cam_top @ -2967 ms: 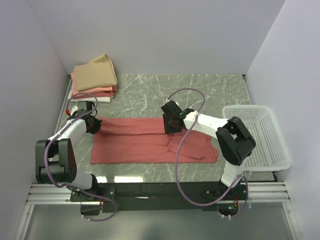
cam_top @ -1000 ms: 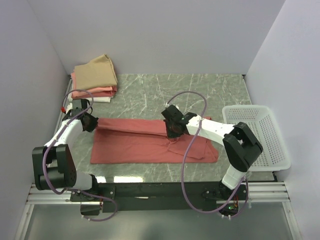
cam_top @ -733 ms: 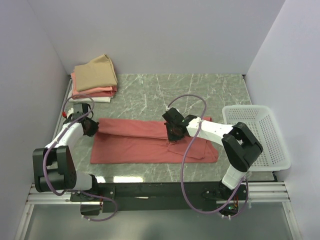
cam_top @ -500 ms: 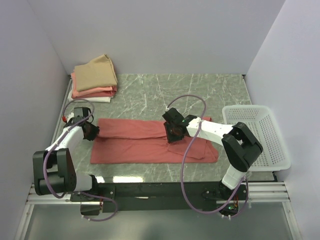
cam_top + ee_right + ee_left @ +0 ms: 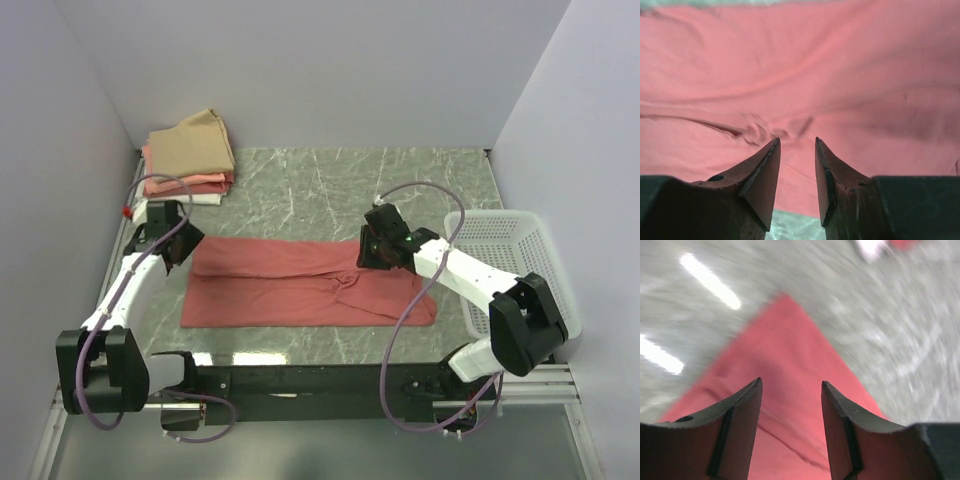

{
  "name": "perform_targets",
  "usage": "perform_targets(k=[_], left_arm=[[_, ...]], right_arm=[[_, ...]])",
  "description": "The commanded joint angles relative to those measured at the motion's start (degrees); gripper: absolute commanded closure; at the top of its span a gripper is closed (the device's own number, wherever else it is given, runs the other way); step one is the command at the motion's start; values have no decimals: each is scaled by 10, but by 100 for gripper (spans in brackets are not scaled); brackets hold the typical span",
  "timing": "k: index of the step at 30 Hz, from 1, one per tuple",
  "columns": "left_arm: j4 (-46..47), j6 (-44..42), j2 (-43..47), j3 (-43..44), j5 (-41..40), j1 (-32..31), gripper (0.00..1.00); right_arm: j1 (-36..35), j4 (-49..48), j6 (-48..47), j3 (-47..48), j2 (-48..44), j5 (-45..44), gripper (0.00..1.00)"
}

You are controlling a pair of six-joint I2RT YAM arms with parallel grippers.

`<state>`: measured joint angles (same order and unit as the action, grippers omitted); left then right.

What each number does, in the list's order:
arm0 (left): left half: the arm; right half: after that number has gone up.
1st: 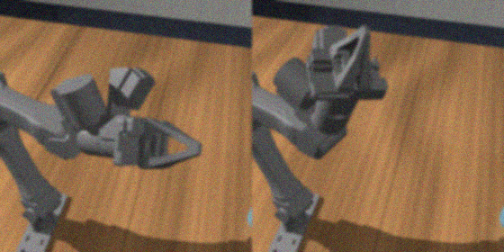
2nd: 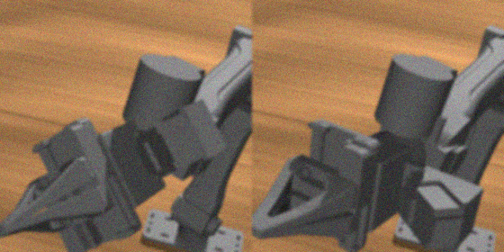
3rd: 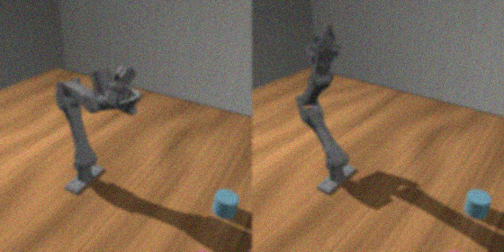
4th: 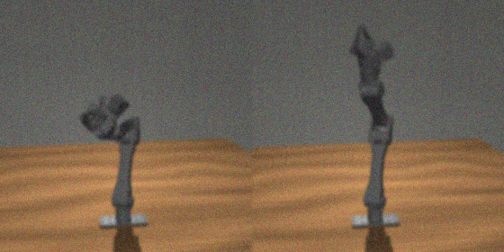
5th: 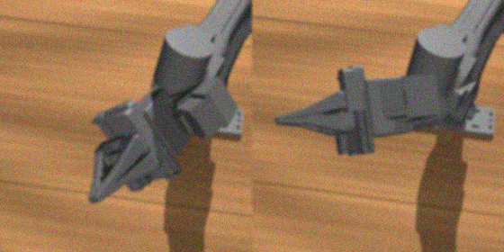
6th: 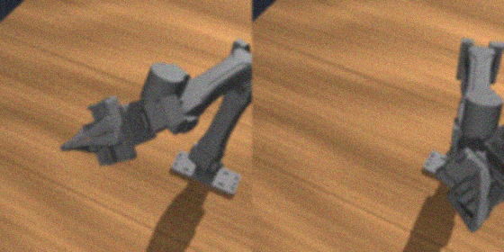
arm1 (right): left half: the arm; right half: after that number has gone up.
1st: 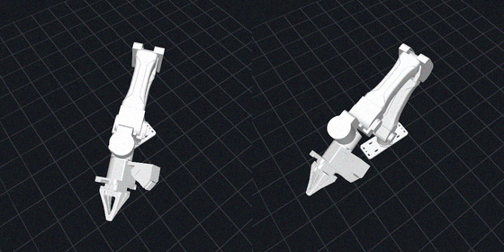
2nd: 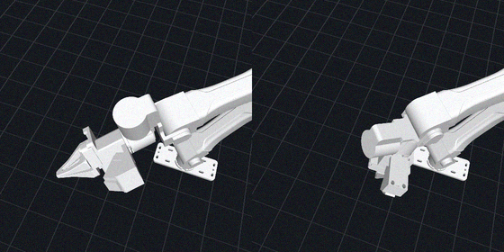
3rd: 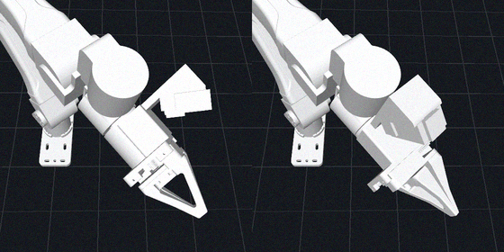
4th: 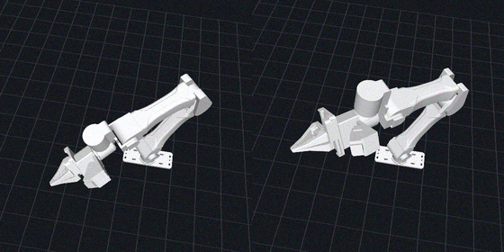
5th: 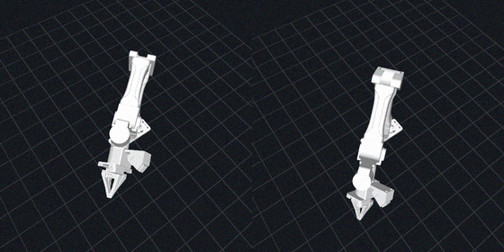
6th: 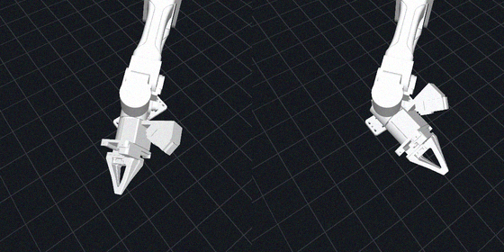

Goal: Fold and stack the t-shirts
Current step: Fold the tshirt

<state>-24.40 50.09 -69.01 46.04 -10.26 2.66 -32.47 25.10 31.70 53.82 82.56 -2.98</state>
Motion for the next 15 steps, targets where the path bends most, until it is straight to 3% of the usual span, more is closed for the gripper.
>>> perform_targets(k=[1, 4, 7, 15], left_arm=[[15, -31, -14, 37, -11, -75, 44], [17, -32, -62, 64, -36, -142, 45], [11, -22, -119, 82, -43, -178, 53], [42, -2, -161, 8, -68, -213, 64]], right_arm=[[-1, 12, 29, -43, -26, -20, 58], [24, 7, 55, -61, -27, -9, 58], [36, -4, 71, -70, -15, 2, 59], [54, -44, 93, -79, 48, 7, 60]])
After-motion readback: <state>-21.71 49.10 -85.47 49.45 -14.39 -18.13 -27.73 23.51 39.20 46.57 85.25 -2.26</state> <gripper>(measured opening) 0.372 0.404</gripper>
